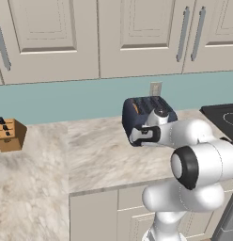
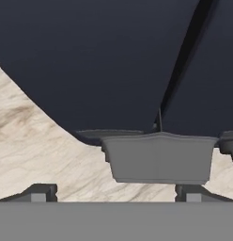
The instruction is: Start the toaster. Once the lever pops up, take the bread to the plate on the dining counter.
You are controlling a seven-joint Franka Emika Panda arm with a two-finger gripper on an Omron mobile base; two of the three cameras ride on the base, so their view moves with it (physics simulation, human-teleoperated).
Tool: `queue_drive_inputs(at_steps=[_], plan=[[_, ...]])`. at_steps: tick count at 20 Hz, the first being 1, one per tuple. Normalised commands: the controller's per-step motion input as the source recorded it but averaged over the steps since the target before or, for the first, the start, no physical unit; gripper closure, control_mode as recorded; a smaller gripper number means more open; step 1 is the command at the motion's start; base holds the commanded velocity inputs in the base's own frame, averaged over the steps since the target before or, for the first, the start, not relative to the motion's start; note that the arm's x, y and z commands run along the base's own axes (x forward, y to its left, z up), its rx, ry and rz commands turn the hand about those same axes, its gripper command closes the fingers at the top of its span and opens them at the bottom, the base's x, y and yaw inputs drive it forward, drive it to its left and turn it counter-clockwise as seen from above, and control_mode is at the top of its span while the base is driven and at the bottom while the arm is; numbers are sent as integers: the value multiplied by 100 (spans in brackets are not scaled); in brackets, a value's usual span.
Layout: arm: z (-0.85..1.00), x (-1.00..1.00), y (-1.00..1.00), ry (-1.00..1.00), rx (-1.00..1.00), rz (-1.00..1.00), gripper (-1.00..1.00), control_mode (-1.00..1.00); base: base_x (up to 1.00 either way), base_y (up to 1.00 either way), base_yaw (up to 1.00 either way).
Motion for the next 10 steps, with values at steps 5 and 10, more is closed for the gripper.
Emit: queue_drive_inputs(at_steps=[5, 10], plan=[[-30, 16, 0, 0, 0, 0, -100, -100, 0, 0, 0], [-44, 19, 0, 0, 0, 0, -100, -100, 0, 0, 0]])
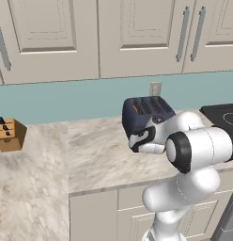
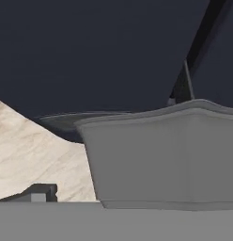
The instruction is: Start the toaster. Once the lever pops up, take the bread to the plate on the dining counter.
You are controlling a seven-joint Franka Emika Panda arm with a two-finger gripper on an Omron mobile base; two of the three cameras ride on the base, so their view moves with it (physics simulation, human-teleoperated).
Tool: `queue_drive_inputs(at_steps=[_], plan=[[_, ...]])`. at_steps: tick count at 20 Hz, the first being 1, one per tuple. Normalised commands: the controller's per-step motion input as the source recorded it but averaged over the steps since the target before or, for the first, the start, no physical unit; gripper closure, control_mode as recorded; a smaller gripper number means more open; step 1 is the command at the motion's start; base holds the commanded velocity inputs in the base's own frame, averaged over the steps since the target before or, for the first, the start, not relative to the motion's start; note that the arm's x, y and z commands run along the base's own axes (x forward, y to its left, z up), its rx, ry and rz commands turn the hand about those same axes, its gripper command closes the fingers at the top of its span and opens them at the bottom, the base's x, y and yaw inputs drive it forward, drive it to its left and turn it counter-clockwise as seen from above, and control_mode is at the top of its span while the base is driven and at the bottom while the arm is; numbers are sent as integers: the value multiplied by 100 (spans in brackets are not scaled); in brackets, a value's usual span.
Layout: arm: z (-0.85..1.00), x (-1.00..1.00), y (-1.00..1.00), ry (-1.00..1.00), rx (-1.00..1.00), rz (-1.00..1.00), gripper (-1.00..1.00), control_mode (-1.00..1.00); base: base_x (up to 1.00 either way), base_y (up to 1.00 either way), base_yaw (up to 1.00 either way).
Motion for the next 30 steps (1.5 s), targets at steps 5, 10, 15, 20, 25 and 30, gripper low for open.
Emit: queue_drive_inputs(at_steps=[5, 10, 15, 20, 25, 30], plan=[[-62, 10, 0, 0, 0, 0, -100, -100, 0, 0, 0], [-8, -2, 0, -1, 0, 0, -100, -100, 0, 0, 0], [65, -11, 0, 0, 0, 0, -100, -100, 0, 0, 0], [95, -23, 0, 2, 0, -1, -100, -100, 0, 0, 0], [100, -4, 0, 8, 0, -3, -100, -100, 0, 0, 0], [98, 0, 0, 5, 0, -4, -100, -100, 0, 0, 0]])
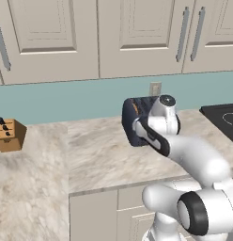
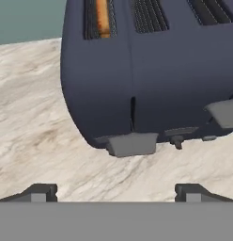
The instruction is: Start the toaster. Once the lever pops up, take the bread to the plate on the dining counter.
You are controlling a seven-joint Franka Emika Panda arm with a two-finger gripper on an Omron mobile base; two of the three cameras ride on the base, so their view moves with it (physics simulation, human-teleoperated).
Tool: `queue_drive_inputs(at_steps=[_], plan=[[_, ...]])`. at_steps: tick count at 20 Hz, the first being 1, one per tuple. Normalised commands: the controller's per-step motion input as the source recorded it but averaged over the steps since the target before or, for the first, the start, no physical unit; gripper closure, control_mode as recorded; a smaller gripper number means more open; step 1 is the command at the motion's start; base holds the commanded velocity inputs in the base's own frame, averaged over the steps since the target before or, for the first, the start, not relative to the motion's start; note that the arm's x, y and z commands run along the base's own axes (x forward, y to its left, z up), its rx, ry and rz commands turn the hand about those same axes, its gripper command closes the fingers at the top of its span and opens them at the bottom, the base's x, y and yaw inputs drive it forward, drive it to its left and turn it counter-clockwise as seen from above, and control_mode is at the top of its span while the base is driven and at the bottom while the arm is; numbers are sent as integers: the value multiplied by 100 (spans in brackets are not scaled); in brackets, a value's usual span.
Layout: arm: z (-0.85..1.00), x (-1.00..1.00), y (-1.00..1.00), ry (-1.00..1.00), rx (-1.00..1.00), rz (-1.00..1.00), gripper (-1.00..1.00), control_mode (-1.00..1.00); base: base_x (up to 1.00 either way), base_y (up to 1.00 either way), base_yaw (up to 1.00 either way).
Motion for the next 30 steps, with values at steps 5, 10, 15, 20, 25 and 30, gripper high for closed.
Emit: queue_drive_inputs(at_steps=[5, 10, 15, 20, 25, 30], plan=[[59, -1, -13, 0, 0, 0, -100, -100, 0, 0, 0], [22, -11, -15, -6, 0, 0, -100, -100, 0, 0, 0], [0, -16, 0, -28, -2, 0, -100, -100, 0, 0, 0], [6, -8, 0, -38, -2, 0, -100, -100, 0, 0, 0], [11, 0, 0, -29, 0, 0, -100, -100, 0, 0, 0], [36, 0, 0, -12, 0, 0, -100, -100, 0, 0, 0]])
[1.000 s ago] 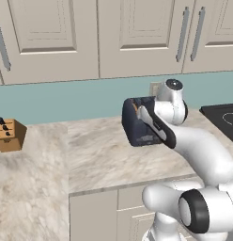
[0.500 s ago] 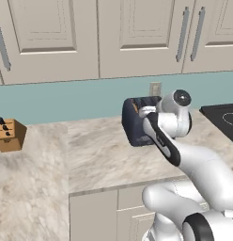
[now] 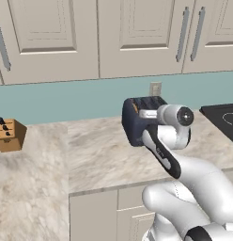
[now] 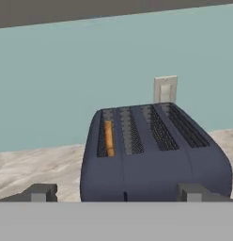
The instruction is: Start the toaster. Once the lever pops up, take the bread to the plate on the dining counter.
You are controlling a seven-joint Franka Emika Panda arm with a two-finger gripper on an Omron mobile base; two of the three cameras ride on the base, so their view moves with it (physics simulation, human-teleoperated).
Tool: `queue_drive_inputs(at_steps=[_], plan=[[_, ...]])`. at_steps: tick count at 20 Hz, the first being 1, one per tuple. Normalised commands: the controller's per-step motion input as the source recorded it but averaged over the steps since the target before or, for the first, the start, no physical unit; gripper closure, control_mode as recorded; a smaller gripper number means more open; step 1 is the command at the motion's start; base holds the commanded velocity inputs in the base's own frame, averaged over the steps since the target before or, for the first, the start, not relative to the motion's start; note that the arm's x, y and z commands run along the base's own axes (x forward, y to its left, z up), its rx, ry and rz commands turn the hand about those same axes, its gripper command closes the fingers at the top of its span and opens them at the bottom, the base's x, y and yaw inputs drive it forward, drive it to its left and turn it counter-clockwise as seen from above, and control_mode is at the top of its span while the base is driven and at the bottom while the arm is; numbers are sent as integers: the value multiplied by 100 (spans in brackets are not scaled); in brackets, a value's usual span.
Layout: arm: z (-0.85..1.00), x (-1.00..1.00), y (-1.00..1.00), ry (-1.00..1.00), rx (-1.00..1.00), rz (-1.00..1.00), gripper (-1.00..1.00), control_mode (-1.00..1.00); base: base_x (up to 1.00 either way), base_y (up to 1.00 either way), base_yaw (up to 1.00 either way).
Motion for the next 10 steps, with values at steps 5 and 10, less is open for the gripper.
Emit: queue_drive_inputs(at_steps=[5, 10], plan=[[51, 3, 0, -1, 0, 0, -100, -100, 0, 0, 0], [28, 1, 0, 2, 0, 0, -100, -100, 0, 0, 0]])
